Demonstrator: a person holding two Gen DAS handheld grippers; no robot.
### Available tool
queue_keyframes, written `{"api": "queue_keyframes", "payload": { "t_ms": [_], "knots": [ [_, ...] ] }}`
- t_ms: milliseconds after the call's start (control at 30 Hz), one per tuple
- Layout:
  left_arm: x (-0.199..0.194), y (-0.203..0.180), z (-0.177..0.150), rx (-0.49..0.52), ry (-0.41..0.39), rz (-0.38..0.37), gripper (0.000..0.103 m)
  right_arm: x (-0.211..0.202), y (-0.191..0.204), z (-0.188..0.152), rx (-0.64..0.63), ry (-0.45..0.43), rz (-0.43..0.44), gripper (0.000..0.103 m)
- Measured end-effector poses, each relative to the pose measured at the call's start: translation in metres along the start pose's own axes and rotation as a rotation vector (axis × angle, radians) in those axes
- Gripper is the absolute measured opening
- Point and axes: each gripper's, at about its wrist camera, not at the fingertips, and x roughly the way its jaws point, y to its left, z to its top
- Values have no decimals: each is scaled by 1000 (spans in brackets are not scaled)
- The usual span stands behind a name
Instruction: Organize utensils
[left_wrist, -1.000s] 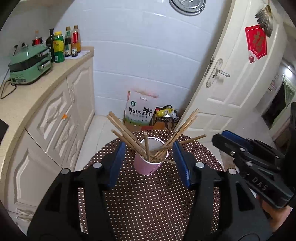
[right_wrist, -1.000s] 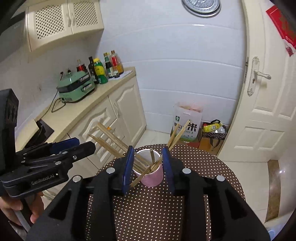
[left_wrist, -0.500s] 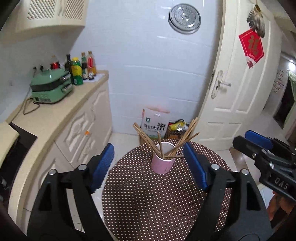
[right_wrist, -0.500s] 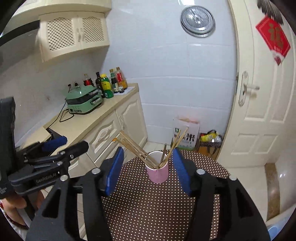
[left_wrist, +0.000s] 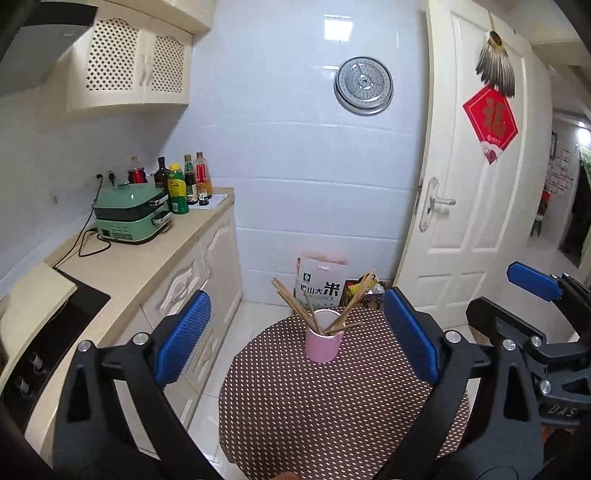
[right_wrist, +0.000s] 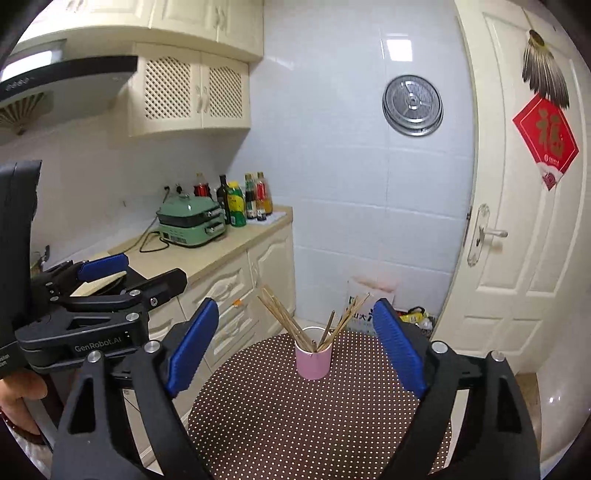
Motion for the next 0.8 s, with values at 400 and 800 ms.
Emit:
{"api": "queue_keyframes", "payload": {
  "t_ms": [400,800],
  "knots": [
    [-86,-60,-28,13,-68,63,96,-91,-13,-14,-48,-95,4,92],
    [-165,-85,-49,7,-133,113,96,-159,-9,-35,-72,-158,-23,94]
  ]
}}
